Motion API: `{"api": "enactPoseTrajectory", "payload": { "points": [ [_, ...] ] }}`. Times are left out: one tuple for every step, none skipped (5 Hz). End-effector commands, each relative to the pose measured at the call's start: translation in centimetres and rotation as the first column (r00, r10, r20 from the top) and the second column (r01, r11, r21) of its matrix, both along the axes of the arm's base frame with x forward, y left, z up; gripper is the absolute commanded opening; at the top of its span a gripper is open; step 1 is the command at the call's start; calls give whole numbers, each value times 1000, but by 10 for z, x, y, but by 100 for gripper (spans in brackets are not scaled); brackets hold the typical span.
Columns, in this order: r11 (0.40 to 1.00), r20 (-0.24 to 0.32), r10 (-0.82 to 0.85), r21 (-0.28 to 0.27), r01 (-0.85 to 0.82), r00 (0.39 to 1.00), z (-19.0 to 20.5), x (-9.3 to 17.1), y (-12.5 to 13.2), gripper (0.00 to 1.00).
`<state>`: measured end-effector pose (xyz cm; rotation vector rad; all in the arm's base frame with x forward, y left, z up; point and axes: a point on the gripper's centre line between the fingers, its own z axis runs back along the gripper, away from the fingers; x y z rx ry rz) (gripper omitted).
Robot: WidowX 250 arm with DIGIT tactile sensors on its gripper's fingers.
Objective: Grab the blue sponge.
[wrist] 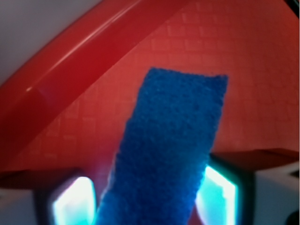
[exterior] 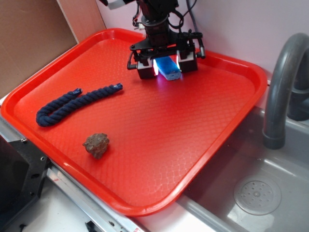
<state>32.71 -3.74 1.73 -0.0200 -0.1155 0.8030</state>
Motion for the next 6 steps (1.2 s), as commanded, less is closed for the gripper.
{"api": "enactPoseTrajectory", "payload": {
  "points": [
    [980,-32,-200,13,200,979,69,-10,24,0],
    [942,-83,-334,5,336,939,104,-26,28,0],
    [918,-127,-387,34,394,913,123,-40,26,0],
    [840,-131,-540,-27,542,831,137,-50,10,0],
    [736,-89,-675,-24,676,732,158,-58,-8,0],
    [684,-58,-729,-12,730,682,178,-66,-19,0]
  ]
}}
